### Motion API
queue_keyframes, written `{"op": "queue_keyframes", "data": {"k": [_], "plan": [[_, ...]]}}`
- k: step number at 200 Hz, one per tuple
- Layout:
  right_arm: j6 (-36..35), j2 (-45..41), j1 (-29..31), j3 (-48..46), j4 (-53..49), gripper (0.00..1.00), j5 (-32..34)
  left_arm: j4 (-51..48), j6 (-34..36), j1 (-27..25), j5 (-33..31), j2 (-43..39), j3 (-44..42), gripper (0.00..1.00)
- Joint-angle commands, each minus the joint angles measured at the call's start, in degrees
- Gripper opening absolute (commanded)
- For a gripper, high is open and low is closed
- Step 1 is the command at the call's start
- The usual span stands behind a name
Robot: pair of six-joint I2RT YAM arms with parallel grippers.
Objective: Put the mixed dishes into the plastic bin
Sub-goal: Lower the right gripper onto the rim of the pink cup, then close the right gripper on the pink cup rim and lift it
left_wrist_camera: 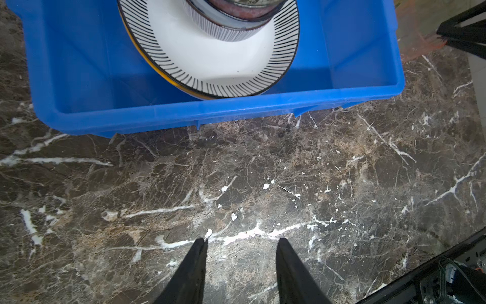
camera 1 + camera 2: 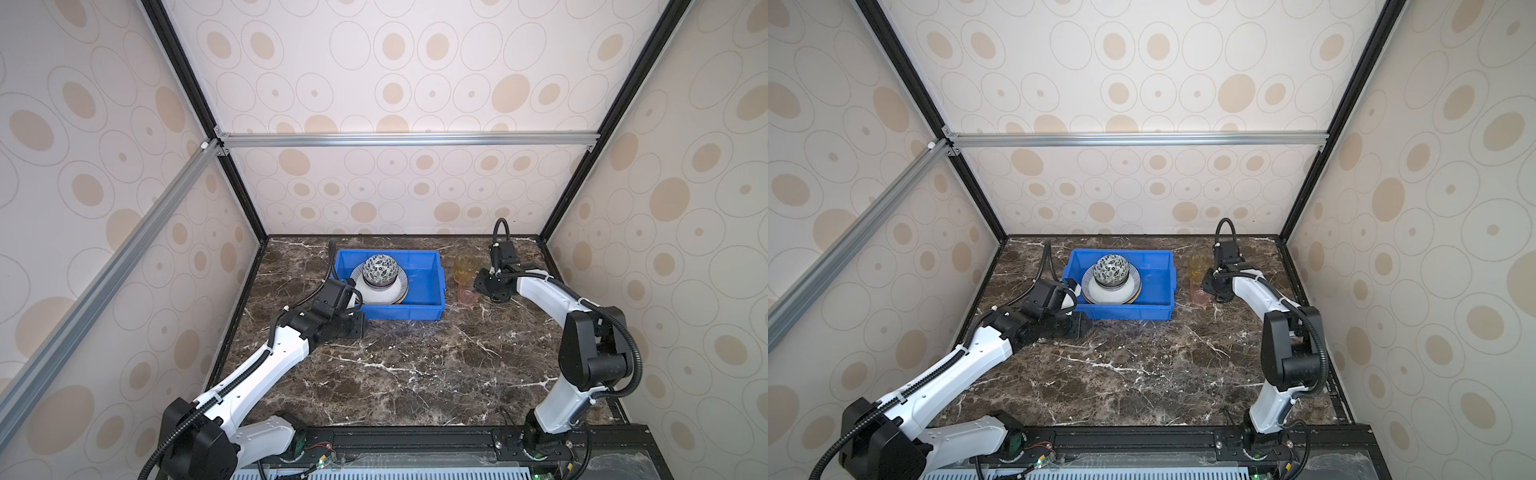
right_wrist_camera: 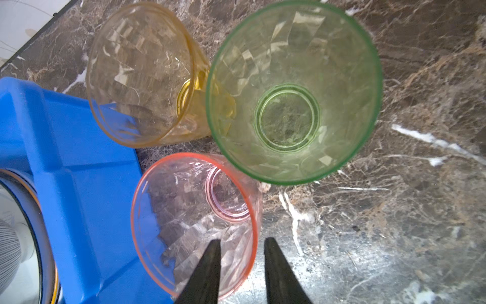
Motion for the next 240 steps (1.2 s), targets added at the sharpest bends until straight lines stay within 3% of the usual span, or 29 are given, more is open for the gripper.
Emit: {"op": "queue_keyframes", "data": {"k": [1, 48, 123, 240], "plan": [[-0.16, 1.22, -0.40, 1.28, -1.38, 0.29, 0.54, -0.03, -0.71, -0.39, -0.91, 0.10, 2.75, 0.44], [-0.50, 1.13, -0.43, 0.84, -1.72, 0.22, 0.05, -0.14, -0.95, -0.41, -1.13, -0.59, 2.49, 0.44], [-0.99, -0.77, -0.34, 0.45, -2.90, 0.00, -1.17, 0.01, -1.79, -0.50, -1.44, -3.01, 1.05, 0.45], [-3.44, -7.67, 1.97, 1.66, -6.12, 0.00, -1.92, 0.42, -2.33, -0.49, -1.61, -6.39, -1.07, 0.45]]}}
